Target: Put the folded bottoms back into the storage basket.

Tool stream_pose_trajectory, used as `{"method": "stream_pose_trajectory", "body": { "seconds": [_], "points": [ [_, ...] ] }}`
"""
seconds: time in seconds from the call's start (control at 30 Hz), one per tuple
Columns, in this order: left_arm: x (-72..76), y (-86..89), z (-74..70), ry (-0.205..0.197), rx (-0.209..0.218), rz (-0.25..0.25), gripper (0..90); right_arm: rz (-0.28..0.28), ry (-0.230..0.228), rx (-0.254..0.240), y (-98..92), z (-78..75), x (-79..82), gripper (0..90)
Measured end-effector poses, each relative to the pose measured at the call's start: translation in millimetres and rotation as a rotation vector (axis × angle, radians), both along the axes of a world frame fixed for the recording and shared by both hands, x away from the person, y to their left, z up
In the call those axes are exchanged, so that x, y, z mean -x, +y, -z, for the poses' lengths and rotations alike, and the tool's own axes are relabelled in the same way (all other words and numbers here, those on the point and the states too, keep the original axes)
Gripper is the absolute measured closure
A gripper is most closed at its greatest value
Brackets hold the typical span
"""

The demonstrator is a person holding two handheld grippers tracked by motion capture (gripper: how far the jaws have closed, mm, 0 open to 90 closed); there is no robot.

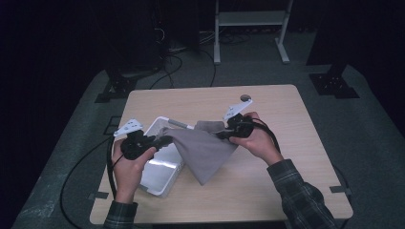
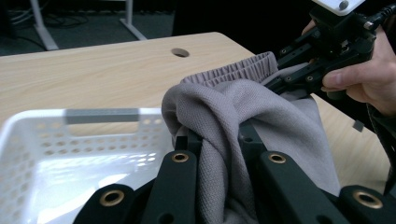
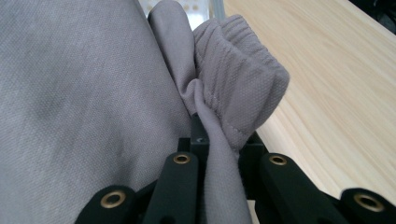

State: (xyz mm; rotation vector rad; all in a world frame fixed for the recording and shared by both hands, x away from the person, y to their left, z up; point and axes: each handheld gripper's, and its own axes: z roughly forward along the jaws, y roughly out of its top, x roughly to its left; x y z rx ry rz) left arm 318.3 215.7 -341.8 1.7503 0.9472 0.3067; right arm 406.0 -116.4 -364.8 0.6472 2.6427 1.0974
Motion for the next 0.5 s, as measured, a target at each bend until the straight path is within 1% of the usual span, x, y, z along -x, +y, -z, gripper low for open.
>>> {"method": "stream_pose_trajectory", "body": {
  "seconds": [0.1, 0.13, 0.17, 0.2, 0.23, 0.27, 0.3, 0.33, 0.37, 0.4, 0.43, 0.47, 0.5],
  "points": [
    [2.7, 13.2, 0.3, 0.004, 0.003, -0.017, 81.1, -0.009, 0.002, -0.012, 13.8, -0.2, -5.0, 80.6],
    [2.7, 13.2, 0.3, 0.004, 0.003, -0.017, 81.1, -0.011, 0.002, -0.016, 18.5, -0.1, -6.4, 80.6],
    [3.7, 17.5, 0.3, 0.004, 0.000, -0.023, 81.1, -0.019, -0.001, -0.017, 23.0, 0.0, -8.1, 80.6],
    [6.0, 26.1, 0.7, 0.008, 0.000, -0.039, 81.1, -0.023, -0.001, -0.020, 27.5, 0.2, -9.6, 80.6],
    [6.9, 30.1, 1.2, 0.009, 0.002, -0.048, 81.2, -0.026, -0.002, -0.022, 31.8, 0.3, -11.1, 80.6],
    [7.9, 34.0, 1.7, 0.010, 0.005, -0.057, 81.1, -0.031, 0.001, -0.029, 36.4, 1.0, -12.7, 80.6],
    [7.9, 34.0, 1.7, 0.010, 0.005, -0.057, 81.1, -0.033, 0.005, -0.031, 40.9, 1.5, -13.9, 80.6],
    [10.4, 41.4, 3.0, 0.012, 0.005, -0.069, 81.1, -0.037, 0.004, -0.035, 45.1, 2.5, -15.5, 80.6],
    [11.5, 45.2, 3.6, 0.014, 0.001, -0.073, 81.1, -0.039, 0.007, -0.038, 49.3, 3.4, -17.0, 80.6],
    [12.4, 47.6, 4.2, 0.013, 0.003, -0.080, 81.1, -0.039, 0.011, -0.042, 53.3, 4.4, -18.4, 80.6],
    [12.4, 47.6, 4.2, 0.013, 0.003, -0.080, 81.1, -0.039, 0.011, -0.042, 53.3, 4.4, -18.4, 80.6],
    [14.2, 55.1, 5.3, 0.016, 0.007, -0.094, 81.1, -0.041, 0.018, -0.055, 60.9, 5.6, -21.2, 80.6],
    [14.9, 59.7, 6.1, 0.017, 0.006, -0.105, 81.1, -0.044, 0.022, -0.060, 63.9, 6.2, -22.4, 80.6]
  ]
}}
